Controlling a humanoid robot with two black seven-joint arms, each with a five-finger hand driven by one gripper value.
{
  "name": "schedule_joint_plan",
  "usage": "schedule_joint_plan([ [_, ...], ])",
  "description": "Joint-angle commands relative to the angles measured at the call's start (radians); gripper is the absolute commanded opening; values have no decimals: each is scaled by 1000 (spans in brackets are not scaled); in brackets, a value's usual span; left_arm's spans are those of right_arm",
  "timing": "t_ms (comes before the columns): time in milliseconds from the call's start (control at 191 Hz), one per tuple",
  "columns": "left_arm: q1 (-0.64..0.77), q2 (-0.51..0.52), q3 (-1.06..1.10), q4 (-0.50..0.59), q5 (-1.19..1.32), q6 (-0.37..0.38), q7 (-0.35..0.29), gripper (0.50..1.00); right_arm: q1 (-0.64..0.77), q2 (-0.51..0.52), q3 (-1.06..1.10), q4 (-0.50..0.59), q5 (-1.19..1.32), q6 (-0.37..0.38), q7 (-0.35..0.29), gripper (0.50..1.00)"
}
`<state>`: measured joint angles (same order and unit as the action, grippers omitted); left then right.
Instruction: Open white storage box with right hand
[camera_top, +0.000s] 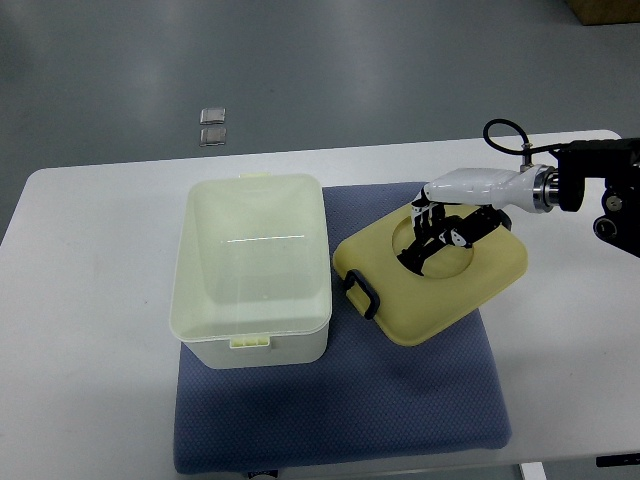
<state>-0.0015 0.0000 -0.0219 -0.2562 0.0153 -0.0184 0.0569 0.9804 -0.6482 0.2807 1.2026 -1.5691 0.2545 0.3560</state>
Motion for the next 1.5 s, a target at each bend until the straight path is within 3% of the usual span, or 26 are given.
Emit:
schedule_joint_plan([
  [0, 0, 0, -1, 0, 0, 0, 1, 1000, 0, 22, 2, -1, 1, -12, 0, 500],
  [162, 0, 0, 0, 0, 0, 0, 0, 1000, -6, 39, 3, -9, 3, -26, 0, 500],
  [199, 0, 0, 0, 0, -1, 0, 1, 1000, -19, 39, 8, -11, 9, -26, 0, 580],
  [262, 0, 0, 0, 0, 0, 0, 0, 1000, -29, 48, 11, -15, 14, -29, 0, 668],
  [288, 0, 0, 0, 0, 0, 0, 1, 1000, -35, 55, 11, -17, 14, -34, 0, 756],
  [319, 0, 0, 0, 0, 0, 0, 1, 1000, -45, 58, 12, -20, 17, -37, 0, 823],
  [419, 0, 0, 0, 0, 0, 0, 1, 1000, -68, 68, 12, -31, 18, -37, 0, 870],
  [455, 0, 0, 0, 0, 0, 0, 1, 1000, -77, 74, 12, -32, 18, -37, 0, 909],
  [685, 0, 0, 0, 2, 0, 0, 1, 1000, -88, 64, 14, -34, 34, -11, 1, 926],
  [895, 0, 0, -1, 0, 0, 0, 1, 1000, -80, -14, 15, -34, 164, 144, 1, 926],
  [1057, 0, 0, 0, 2, -1, 0, 1, 1000, -52, -68, 67, -46, 379, 201, -9, 926],
  [1214, 0, 0, 2, 0, 0, 0, 1, 1000, -54, -65, 126, -110, 575, 184, -26, 926],
  [1219, 0, 0, 2, -2, 0, 0, 3, 1000, -60, -54, 161, -144, 719, 181, -41, 926],
  [1308, 0, 0, 4, -5, 0, 0, 3, 1000, -91, -22, 190, -176, 1017, 152, -54, 926],
  [1496, 0, 0, 4, -8, 0, 0, 4, 1000, -163, 76, 196, -186, 1708, 3, -54, 926],
])
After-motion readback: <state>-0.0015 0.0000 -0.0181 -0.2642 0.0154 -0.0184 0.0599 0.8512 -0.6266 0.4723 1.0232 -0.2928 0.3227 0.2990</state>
